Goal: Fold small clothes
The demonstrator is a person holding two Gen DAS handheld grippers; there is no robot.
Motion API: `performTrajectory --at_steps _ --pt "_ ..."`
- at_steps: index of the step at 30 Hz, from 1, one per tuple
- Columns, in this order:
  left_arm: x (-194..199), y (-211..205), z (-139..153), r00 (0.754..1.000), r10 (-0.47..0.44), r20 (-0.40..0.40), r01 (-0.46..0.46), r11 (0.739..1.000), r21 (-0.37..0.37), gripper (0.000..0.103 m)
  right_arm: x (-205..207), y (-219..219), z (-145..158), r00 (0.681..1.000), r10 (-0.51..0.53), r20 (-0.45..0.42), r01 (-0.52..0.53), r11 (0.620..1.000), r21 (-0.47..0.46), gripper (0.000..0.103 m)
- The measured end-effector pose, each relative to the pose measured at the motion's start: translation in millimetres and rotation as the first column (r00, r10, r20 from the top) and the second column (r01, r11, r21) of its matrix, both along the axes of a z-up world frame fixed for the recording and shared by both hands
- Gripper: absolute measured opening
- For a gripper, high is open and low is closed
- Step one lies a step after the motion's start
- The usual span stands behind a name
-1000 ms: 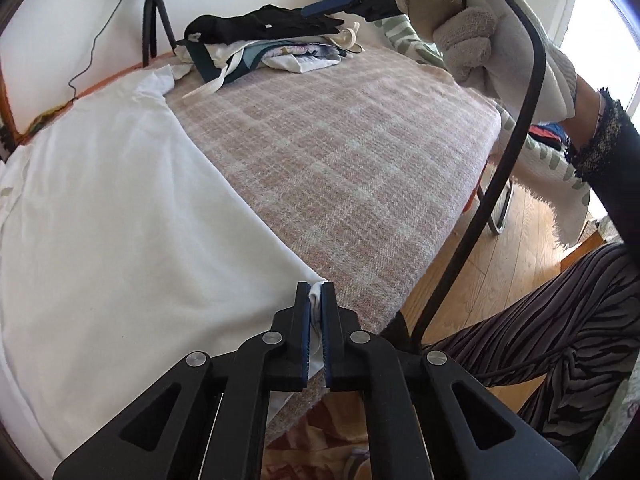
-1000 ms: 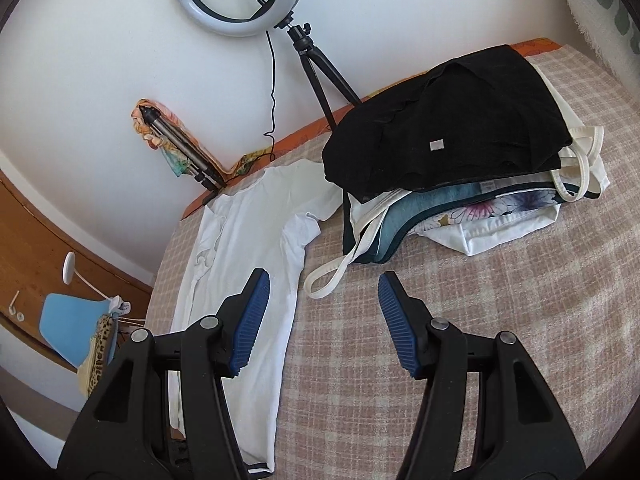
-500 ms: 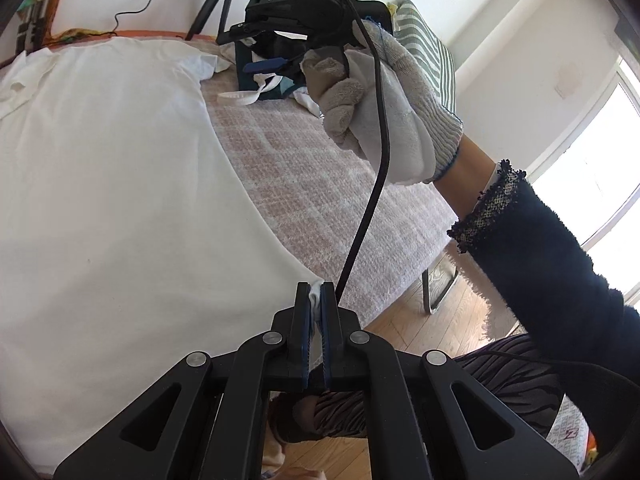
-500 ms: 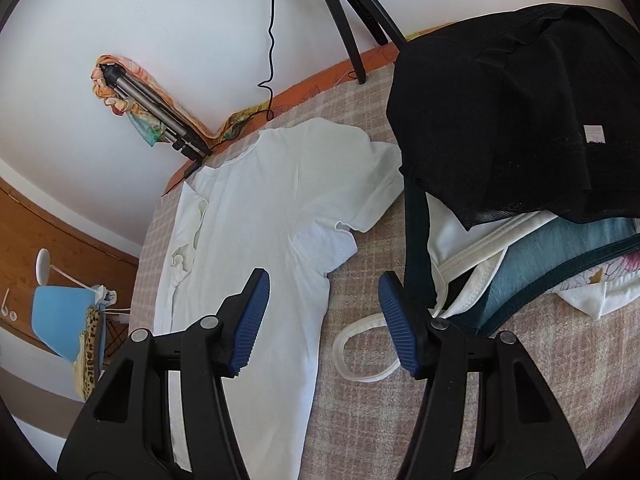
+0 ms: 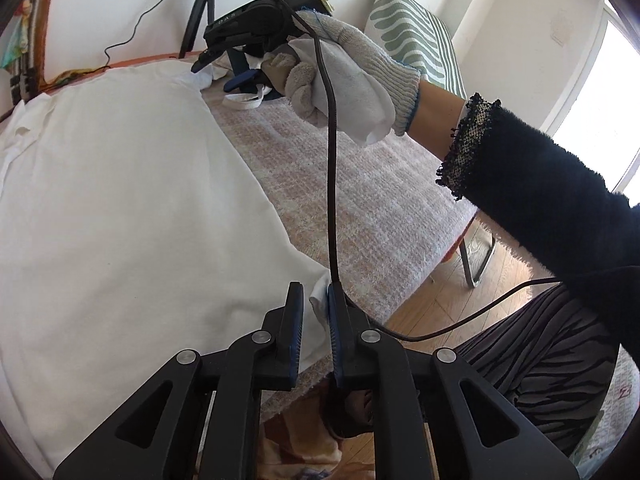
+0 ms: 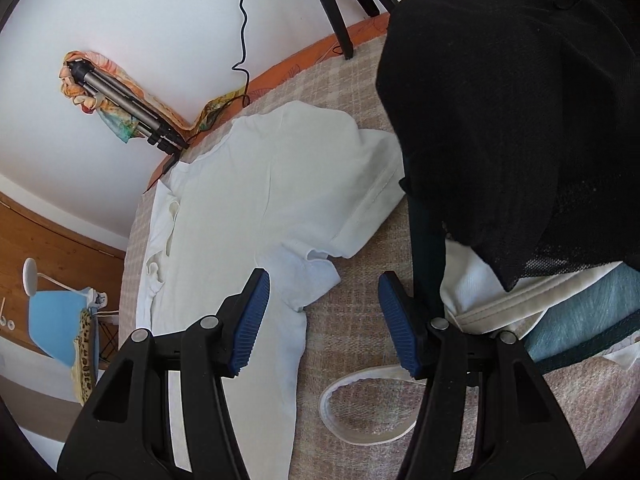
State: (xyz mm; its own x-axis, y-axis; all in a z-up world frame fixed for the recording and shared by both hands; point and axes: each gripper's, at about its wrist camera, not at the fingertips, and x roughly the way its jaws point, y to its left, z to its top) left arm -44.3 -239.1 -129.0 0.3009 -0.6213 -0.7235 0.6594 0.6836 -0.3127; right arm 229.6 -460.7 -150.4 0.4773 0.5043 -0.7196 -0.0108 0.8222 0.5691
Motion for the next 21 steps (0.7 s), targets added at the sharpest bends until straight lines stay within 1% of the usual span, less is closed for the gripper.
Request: performTrajectory --at_steps 2,4,5,7,9,11,13,15,16,17,18,20,21 --pt "-1.0 -1.5 1.7 1.000 -0.007 0.004 0.007 1.000 -0.008 0.011 -0.4 -3.0 -0.2 1.000 -0.002 0.001 0.002 1.000 0.017 0.060" --pt "-6.1 -4.6 4.2 0.999 -0.034 0.034 0.034 0.999 0.003 0.010 -0.3 -1.3 0.4 1.000 0.002 0.003 -0.002 1.000 0.006 0.060" --pt "-8.4 -6.0 5.2 0.998 -0.053 0.037 0.053 0.999 -0.005 0.008 -0.6 -0.6 0.8 1.000 0.003 0.005 -0.003 1.000 0.000 0.060" --pt "-9.3 -7.7 6.2 0.998 -0.063 0.030 0.063 0.998 -0.021 0.006 0.4 2.6 1.2 1.000 0.001 0.006 -0.001 1.000 -0.011 0.060" --pt "-8.0 -6.0 7.6 0.999 -0.054 0.005 0.054 0.997 -0.059 0.004 1.7 4.9 2.1 1.000 -0.002 0.006 0.002 1.000 -0.015 0.060" --pt "-5.8 -0.7 10.1 0.999 -0.037 -0.022 0.034 0.993 -0.113 0.003 3.4 6.3 2.2 1.000 -0.009 0.007 0.009 1.000 -0.016 0.060" --pt "-4.4 3.9 13.2 0.999 -0.019 -0.040 0.013 0.989 -0.144 0.003 5.6 8.2 2.3 1.000 -0.014 0.014 0.014 1.000 -0.022 0.060" --pt "-6.2 8.6 16.8 0.999 -0.005 -0.042 -0.002 0.986 -0.165 0.003 8.2 11.8 3.0 1.000 -0.011 0.020 0.012 0.999 -0.031 0.058" --pt "-8.4 11.2 18.7 0.999 0.005 -0.039 -0.012 0.985 -0.171 0.003 9.4 14.3 3.3 1.000 -0.006 0.022 0.007 0.999 -0.037 0.045" --pt "-9.3 14.0 19.8 0.999 0.015 -0.040 -0.022 0.984 -0.180 0.003 10.7 17.2 3.0 1.000 0.003 0.019 -0.002 0.999 -0.040 0.020" --pt "-9.6 17.4 20.6 0.999 0.023 -0.046 -0.031 0.981 -0.190 0.003 12.2 20.2 2.5 1.000 0.012 0.009 -0.011 0.999 -0.040 0.009" --pt "-10.2 23.7 21.8 0.998 0.047 -0.046 -0.055 0.979 -0.197 0.003 12.3 24.3 5.9 1.000 0.010 0.019 -0.009 0.999 -0.051 0.006" --pt "-10.8 27.4 22.2 0.997 0.059 -0.044 -0.067 0.978 -0.200 0.003 11.7 26.6 10.2 0.999 0.013 0.033 -0.011 0.998 -0.067 0.006"
